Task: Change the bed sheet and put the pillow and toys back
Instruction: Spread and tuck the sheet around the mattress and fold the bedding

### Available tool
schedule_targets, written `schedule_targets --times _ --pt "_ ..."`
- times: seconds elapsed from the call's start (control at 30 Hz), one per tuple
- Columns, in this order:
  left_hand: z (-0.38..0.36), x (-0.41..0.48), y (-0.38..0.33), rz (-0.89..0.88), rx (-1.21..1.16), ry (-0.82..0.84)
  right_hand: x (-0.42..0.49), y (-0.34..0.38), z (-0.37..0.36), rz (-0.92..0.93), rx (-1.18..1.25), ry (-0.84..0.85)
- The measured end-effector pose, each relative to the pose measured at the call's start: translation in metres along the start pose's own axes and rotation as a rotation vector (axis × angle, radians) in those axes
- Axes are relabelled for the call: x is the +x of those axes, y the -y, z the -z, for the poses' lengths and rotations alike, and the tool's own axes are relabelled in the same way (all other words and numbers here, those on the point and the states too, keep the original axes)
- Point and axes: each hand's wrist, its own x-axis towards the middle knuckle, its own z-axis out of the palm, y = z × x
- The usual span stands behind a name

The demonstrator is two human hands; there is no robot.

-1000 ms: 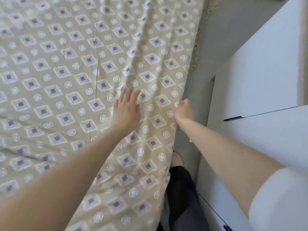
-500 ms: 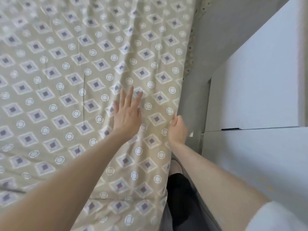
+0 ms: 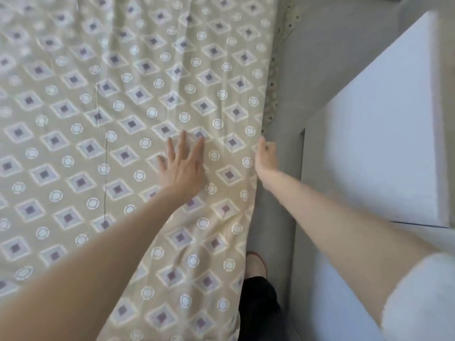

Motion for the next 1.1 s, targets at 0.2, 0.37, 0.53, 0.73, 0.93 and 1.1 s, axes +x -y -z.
schedule_targets --times 0.2,0.37,0.53,0.73,0.93,1.1 --pt "0.007 0.039 -0.025 -0.024 -0.017 -0.016 0.048 0.037 -0.001 0.100 -0.218 0.006" --pt "0.007 0.050 -0.034 -0.005 -0.006 0.017 0.055 0.026 -0.006 0.060 -0.239 -0.080" --pt "-0.008 0.033 -0.025 -0.021 -0.027 0.011 0.044 0.030 -0.008 0.012 -0.100 -0.033" --pt "-0.042 -0.025 -0.010 -0.048 0.011 -0.026 -0.050 -0.042 -0.008 0.051 -0.198 -0.045" --pt "-0.072 -0.087 0.004 -0.083 0.071 -0.058 -0.137 -0.110 -0.021 0.067 -0.166 -0.171" --pt "-0.089 -0.124 0.008 -0.118 0.067 -0.074 -0.140 -0.124 -0.025 0.087 -0.088 -0.217"
